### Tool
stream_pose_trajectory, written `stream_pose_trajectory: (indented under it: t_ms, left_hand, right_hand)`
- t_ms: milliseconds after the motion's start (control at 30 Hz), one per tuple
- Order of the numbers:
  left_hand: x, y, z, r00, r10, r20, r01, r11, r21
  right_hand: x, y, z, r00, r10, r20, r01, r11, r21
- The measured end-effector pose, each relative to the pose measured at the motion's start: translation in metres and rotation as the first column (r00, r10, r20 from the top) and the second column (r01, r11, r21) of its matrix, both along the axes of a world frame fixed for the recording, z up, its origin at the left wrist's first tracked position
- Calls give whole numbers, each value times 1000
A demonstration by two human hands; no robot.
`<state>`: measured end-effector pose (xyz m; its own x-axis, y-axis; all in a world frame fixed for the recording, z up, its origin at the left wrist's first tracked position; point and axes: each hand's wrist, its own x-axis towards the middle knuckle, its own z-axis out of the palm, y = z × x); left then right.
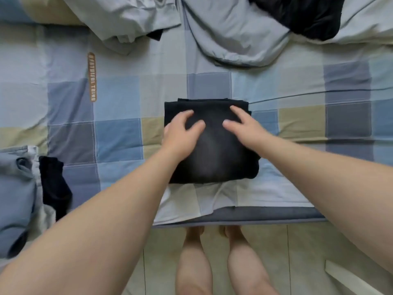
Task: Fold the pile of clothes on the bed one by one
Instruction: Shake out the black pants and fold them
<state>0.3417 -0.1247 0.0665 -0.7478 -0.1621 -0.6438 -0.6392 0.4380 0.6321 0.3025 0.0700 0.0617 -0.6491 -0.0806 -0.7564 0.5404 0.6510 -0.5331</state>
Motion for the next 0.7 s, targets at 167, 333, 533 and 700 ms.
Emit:
stream_pose_trajectory:
  t_ms: [167,333,533,700]
  left_hand:
    - [38,-1,-107,845,-510,159,527,746,-408]
    - [54,1,-166,835,-551,-2,436,663,-608]
    - [47,-4,-137,848,-530,9,448,707,-547]
    - [54,-8,-105,966,-228,-121,132,838,-530]
  right_hand:
    - [33,-1,-100,843,529,-101,-461,806,371]
    - [50,5,-161,732,613,-296,-391,735,555]
    - [39,11,-128,799,549,-245,-427,806,411]
    - [45,38,-101,965,177,-195,-122,956,266]
